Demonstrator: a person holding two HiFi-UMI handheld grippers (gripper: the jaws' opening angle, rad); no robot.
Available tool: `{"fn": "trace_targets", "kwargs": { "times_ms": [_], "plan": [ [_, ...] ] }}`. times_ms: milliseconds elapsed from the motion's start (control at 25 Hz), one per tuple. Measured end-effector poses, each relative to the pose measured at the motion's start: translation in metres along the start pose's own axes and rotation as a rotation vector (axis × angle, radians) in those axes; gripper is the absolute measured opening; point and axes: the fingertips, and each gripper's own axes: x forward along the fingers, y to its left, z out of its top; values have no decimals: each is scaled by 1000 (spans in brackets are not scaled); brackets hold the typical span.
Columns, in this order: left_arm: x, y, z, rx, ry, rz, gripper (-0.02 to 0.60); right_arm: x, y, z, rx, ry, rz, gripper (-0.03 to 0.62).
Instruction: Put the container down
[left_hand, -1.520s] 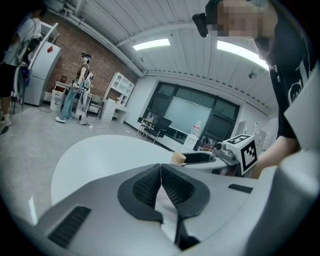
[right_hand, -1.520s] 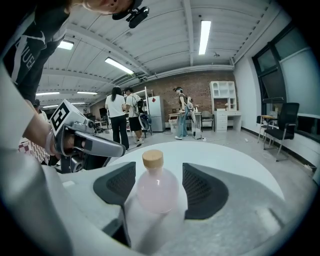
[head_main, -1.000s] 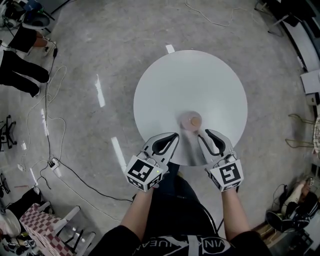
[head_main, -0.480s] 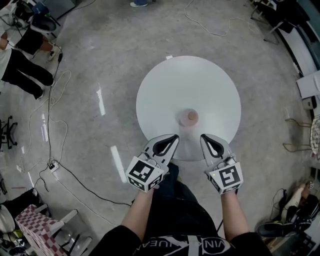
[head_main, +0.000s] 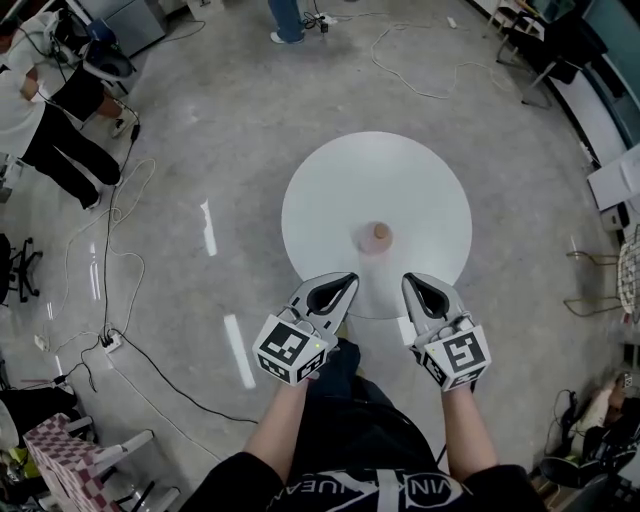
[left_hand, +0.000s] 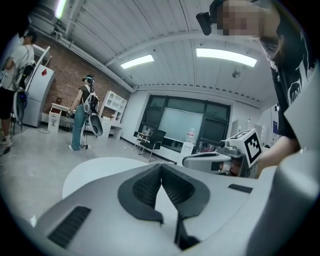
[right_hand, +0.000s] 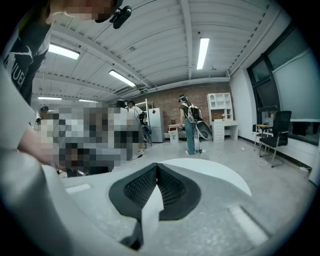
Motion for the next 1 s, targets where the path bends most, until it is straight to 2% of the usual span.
{"fn": "trace_targets", "kwargs": {
  "times_ms": [520,1000],
  "plan": [
    [-32,-32,23,12,-69,41,14,-42,25,18,1,-34,21,6],
    [-63,-54,32,44,-96,64,14,-69,43,30,-10,-67,24,6]
  ]
}}
